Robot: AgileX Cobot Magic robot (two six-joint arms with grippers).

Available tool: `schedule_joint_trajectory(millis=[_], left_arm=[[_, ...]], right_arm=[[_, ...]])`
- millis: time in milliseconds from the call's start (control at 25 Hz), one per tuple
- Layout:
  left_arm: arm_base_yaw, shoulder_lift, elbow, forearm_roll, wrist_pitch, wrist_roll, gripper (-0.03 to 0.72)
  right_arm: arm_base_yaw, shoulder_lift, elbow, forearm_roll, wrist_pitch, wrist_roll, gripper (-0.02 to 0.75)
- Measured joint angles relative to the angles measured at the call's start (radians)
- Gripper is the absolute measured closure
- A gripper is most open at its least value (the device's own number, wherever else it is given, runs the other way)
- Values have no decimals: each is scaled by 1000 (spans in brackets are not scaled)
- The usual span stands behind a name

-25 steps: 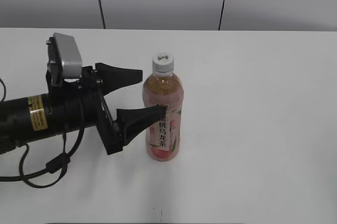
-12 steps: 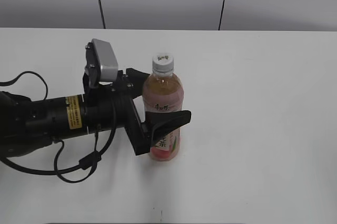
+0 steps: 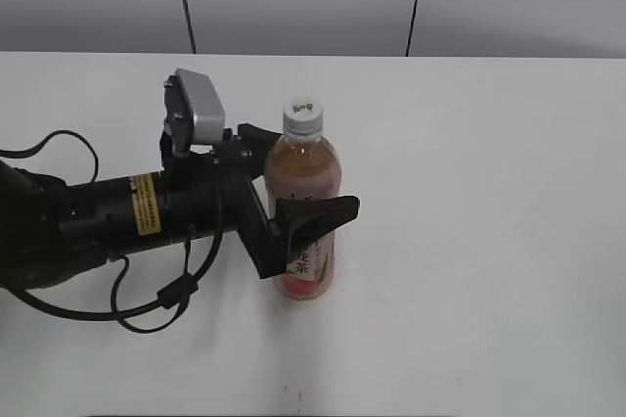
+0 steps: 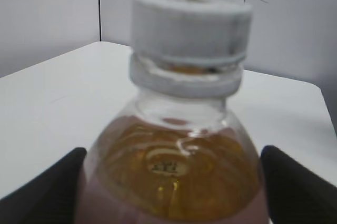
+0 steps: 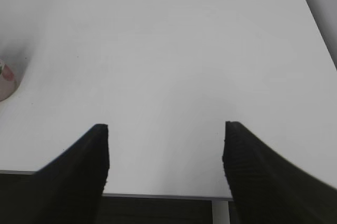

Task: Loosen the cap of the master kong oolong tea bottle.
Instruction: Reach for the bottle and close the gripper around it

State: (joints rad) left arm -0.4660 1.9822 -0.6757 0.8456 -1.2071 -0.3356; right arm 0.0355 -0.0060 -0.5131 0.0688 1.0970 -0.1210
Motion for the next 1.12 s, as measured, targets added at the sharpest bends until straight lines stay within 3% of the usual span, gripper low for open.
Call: schedule_joint_trajectory(millis=[320,720,1120], left_arm=[[0,6,-12,-7,0,0,111],[0,6,-18,-9,-2,0,227],[0,6,-18,-9,-2,0,231]], right_arm=[[0,0,0,0,0,0,225],[0,0,0,0,0,0,225],[0,0,0,0,0,0,225]])
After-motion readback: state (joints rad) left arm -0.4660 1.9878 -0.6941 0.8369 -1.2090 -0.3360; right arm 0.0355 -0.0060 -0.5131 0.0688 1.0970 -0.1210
